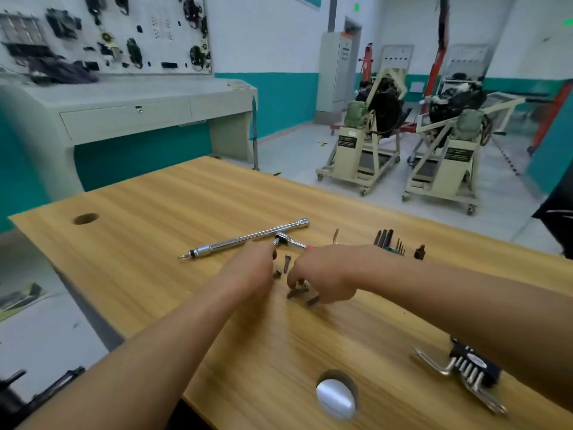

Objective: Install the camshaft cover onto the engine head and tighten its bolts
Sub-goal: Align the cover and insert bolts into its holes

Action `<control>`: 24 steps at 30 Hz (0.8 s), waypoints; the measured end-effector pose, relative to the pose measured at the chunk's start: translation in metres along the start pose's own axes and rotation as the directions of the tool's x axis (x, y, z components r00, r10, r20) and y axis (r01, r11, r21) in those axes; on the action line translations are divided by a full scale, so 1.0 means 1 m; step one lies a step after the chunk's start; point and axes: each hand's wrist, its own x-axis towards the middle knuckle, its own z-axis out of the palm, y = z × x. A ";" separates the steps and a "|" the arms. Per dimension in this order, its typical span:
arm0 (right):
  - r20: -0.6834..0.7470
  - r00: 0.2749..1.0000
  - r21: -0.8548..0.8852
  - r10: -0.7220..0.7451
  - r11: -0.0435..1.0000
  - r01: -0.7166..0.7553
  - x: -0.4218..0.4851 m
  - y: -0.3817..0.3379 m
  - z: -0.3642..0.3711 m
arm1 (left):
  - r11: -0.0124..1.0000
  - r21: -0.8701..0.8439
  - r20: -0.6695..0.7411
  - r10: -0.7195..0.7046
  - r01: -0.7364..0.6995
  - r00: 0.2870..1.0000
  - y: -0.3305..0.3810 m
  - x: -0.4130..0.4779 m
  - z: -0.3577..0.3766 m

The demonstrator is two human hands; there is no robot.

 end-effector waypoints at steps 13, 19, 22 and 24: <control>-0.097 0.995 0.038 0.022 0.999 -0.018 0.019 -0.002 0.011 | 0.998 0.026 -0.039 0.061 -0.060 0.997 0.013 0.045 0.006; -0.094 0.995 0.132 0.028 0.991 -0.015 0.014 -0.012 0.015 | 0.968 0.192 0.186 0.126 -0.161 0.975 0.030 0.055 -0.002; -0.172 0.983 0.157 0.060 0.987 -0.033 0.009 -0.014 0.020 | 0.933 0.288 0.214 0.159 -0.218 0.964 0.025 0.047 0.001; -0.189 0.978 0.166 0.084 0.985 -0.052 0.006 -0.014 0.021 | 0.928 0.306 0.191 0.157 -0.211 0.969 0.016 0.038 0.005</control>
